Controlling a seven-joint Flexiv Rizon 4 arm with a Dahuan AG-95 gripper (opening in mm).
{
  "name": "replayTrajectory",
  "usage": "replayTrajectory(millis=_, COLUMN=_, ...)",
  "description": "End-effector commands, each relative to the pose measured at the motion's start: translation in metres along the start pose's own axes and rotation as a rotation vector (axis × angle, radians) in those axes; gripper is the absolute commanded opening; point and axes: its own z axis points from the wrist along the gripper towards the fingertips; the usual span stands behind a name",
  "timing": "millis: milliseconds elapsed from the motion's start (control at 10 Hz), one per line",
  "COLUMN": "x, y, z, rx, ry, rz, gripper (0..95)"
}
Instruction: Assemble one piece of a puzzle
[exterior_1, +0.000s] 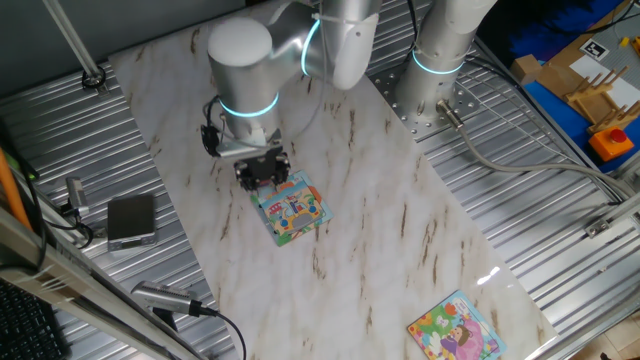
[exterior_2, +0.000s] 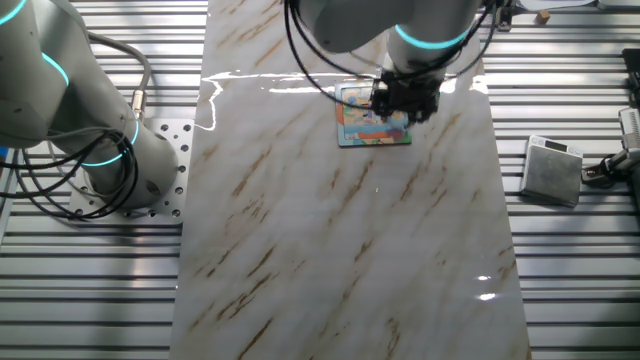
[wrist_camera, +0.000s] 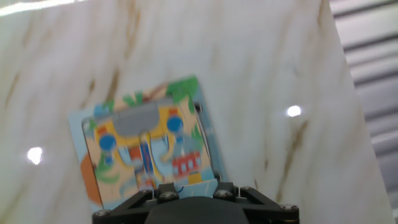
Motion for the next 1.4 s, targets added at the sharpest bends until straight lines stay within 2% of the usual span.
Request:
replayTrajectory(millis=100, x=-0.012, y=0.003, z=0.003, rx=0.003, ry=0.006, rz=-0.002, gripper=0.0)
replayTrajectory(millis=300, x=-0.019, y=0.008, z=0.005, rx=0.004, ry=0.010, rz=-0.006, gripper=0.0)
replayTrajectory(millis=1400, x=-0.019, y=0.027, z=0.013, rx=-0.003, ry=0.023, rz=-0.008, gripper=0.0)
